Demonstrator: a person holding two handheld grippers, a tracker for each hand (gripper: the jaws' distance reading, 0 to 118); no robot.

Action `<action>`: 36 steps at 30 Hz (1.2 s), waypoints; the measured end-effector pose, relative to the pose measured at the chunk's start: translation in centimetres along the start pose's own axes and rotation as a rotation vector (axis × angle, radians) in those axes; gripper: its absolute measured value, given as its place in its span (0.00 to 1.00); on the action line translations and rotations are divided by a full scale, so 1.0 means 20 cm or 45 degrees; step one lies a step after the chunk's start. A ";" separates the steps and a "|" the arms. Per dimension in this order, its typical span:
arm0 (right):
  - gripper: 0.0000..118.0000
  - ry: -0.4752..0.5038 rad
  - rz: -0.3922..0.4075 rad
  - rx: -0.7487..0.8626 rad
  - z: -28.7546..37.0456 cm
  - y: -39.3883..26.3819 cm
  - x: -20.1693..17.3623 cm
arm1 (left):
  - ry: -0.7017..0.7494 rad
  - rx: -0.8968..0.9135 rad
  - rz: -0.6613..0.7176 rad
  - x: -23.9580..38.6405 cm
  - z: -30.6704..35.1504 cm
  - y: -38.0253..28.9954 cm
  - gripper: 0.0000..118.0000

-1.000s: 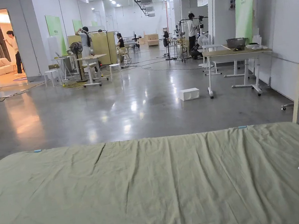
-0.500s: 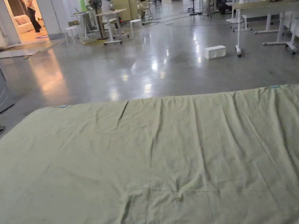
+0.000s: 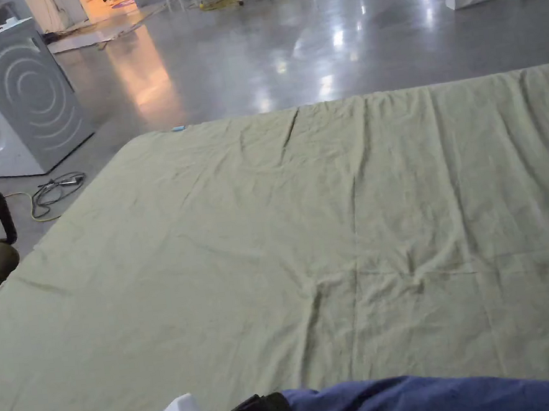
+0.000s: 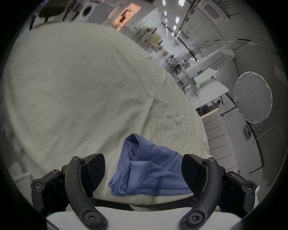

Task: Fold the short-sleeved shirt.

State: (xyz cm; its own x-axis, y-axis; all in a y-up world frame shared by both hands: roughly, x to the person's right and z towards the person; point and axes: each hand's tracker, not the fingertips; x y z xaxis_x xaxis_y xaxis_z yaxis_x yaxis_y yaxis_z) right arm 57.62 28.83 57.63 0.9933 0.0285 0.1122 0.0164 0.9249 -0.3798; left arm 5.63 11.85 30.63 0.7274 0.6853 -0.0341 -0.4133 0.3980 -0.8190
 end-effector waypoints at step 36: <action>0.00 0.048 -0.122 -0.057 0.01 -0.12 0.05 | -0.269 0.336 -0.013 0.43 0.20 0.13 0.08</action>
State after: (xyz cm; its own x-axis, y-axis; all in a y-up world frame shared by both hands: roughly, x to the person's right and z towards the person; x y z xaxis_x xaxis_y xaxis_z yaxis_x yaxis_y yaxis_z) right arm 58.61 26.76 58.83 0.9905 -0.0745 0.1160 0.1160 0.9047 -0.4100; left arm 8.64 21.31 30.54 0.6142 0.7807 0.1157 -0.5540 0.5309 -0.6412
